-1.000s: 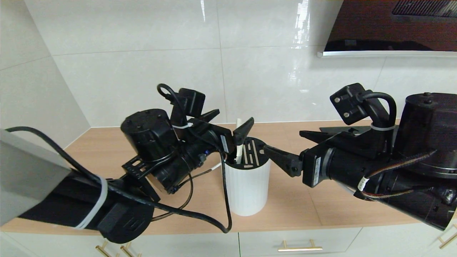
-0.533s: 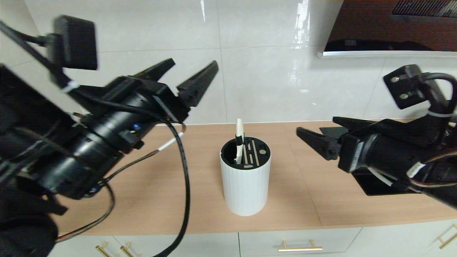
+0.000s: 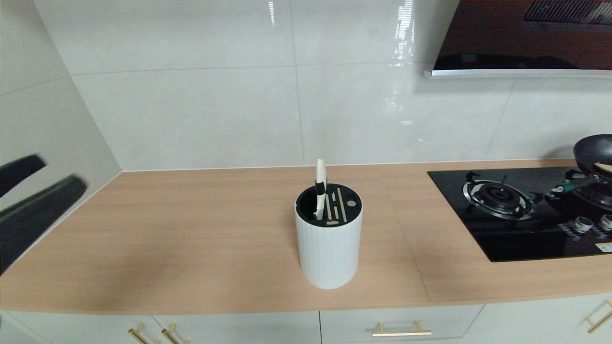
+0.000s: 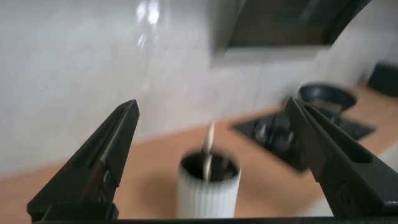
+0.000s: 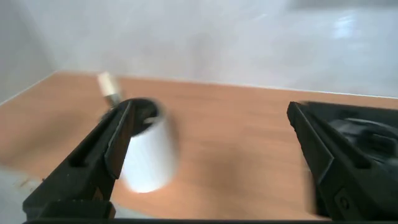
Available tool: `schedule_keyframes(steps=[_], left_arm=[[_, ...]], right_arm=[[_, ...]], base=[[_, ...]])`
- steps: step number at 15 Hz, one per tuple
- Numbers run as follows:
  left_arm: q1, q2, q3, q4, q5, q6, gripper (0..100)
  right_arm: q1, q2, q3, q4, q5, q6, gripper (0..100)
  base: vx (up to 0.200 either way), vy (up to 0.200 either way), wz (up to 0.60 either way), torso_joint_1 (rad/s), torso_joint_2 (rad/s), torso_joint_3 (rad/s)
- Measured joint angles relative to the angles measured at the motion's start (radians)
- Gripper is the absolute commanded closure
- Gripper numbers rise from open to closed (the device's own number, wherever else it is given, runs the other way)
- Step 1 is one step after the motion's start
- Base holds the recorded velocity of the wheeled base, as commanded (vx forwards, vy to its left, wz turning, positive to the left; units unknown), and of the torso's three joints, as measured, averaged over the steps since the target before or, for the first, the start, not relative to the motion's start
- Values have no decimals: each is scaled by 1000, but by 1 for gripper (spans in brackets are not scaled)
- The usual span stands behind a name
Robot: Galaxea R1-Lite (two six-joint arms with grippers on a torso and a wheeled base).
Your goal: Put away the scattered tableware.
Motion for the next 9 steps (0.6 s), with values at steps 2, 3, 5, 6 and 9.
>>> schedule_keyframes(steps=[2,3,5,6,9], left_arm=[[90,-225,-12,278,-26,-43,0],[144,-315,-14,348,-39,-64,0],[253,-470,16,407,-52,-95,0],[296,-526,43,417,-55,-100,0],[398,-642,168,378,-36,-101,0]], right_arm=[[-62,-191,-9,245,6,-4,0],[-108,-256,-13,289,8,-5,0],[-228,-380,19,312,46,-19,0],[-273,-436,47,318,76,-27,0],[-411,-602,169,337,132,-41,0]], base=[[0,0,0,0,0,0],[0,0,0,0,0,0],[0,0,0,0,0,0],[0,0,0,0,0,0],[0,0,0,0,0,0]])
